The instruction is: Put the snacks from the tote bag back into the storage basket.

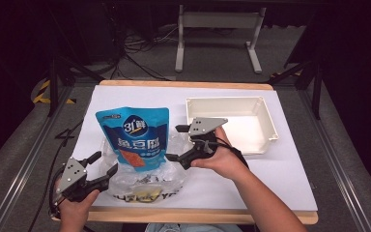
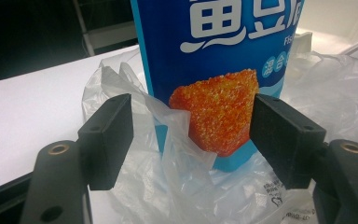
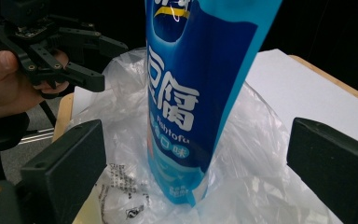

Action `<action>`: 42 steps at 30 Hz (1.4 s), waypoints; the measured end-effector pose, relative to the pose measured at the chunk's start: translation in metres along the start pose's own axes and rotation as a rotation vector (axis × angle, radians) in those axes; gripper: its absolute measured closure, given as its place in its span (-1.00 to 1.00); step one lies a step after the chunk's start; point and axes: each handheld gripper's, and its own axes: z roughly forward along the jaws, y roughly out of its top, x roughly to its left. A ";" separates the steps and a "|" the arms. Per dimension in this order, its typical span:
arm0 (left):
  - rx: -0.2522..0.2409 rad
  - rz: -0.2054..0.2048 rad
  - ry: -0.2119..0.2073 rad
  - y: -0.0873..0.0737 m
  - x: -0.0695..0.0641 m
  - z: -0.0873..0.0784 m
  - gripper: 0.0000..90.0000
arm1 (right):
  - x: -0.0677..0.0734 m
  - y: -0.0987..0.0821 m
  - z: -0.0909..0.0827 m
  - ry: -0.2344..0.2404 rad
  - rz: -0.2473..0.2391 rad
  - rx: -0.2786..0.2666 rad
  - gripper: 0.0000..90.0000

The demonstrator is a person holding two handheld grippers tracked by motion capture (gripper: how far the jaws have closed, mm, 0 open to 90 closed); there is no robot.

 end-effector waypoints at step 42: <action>-0.011 -0.008 -0.006 0.000 0.001 -0.001 -0.33 | 0.002 -0.009 0.087 -0.016 -0.077 -0.023 -0.81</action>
